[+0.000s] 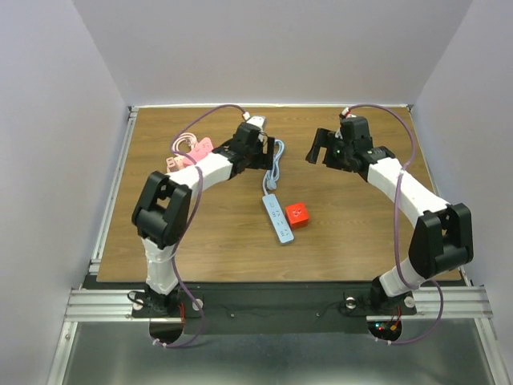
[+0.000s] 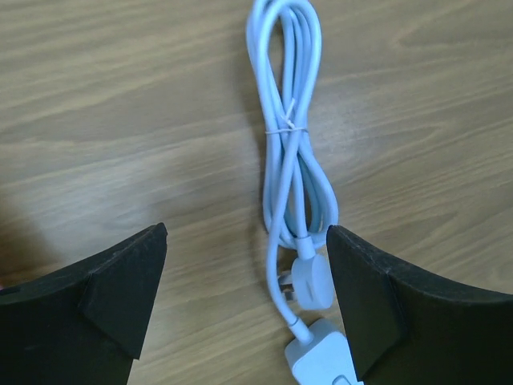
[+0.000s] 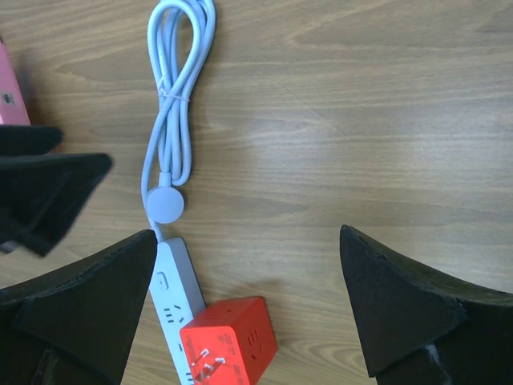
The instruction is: Insert the plug
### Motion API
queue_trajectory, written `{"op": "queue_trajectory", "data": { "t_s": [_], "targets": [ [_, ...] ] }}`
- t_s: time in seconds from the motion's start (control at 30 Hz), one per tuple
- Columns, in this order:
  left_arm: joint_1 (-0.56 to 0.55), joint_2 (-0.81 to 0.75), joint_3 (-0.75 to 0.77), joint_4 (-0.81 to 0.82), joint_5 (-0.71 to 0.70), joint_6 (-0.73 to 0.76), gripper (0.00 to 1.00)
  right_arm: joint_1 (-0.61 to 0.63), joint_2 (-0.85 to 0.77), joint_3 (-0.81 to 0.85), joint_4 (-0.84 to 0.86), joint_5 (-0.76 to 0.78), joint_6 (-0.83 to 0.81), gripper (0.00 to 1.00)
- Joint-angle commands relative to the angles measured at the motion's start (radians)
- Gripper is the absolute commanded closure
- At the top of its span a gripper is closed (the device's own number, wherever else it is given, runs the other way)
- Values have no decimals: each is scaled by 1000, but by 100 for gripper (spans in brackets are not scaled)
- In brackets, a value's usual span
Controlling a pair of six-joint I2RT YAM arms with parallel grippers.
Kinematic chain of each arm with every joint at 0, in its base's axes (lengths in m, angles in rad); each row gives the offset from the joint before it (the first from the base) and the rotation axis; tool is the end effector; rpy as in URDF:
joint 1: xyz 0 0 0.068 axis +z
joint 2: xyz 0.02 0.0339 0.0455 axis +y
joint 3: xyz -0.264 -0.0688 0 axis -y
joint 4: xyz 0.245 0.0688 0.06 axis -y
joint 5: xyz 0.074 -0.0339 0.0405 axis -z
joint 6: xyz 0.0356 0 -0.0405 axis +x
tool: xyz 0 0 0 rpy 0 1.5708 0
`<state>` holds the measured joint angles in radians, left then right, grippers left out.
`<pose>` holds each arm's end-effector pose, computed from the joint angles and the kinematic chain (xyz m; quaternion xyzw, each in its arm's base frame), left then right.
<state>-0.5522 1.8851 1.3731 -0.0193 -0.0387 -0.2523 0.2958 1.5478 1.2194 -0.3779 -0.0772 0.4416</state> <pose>0.3745 -0.2291 0.2413 0.1201 0.8595 -0.1789 0.4635 0.3326 0.1042 0.2841 0.0500 0.9061 0.1836 0.3778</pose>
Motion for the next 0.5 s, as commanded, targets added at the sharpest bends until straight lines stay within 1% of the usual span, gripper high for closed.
{"op": "queue_trajectory", "data": {
  "t_s": [0.0,0.13,0.3,0.47],
  "targets": [
    [-9,25,138,-37,-27,5,8,-3,-58,-15,20,30,2,0],
    [-12,83,178,-88,-75,36,7,-4,-66,-23,20,24,-1,0],
    [-31,108,172,-65,2,15,7,-6,-51,-15,22,2,-3,0],
    [-61,150,193,-77,10,19,7,-6,-34,-14,22,-16,3,0]
  ]
}}
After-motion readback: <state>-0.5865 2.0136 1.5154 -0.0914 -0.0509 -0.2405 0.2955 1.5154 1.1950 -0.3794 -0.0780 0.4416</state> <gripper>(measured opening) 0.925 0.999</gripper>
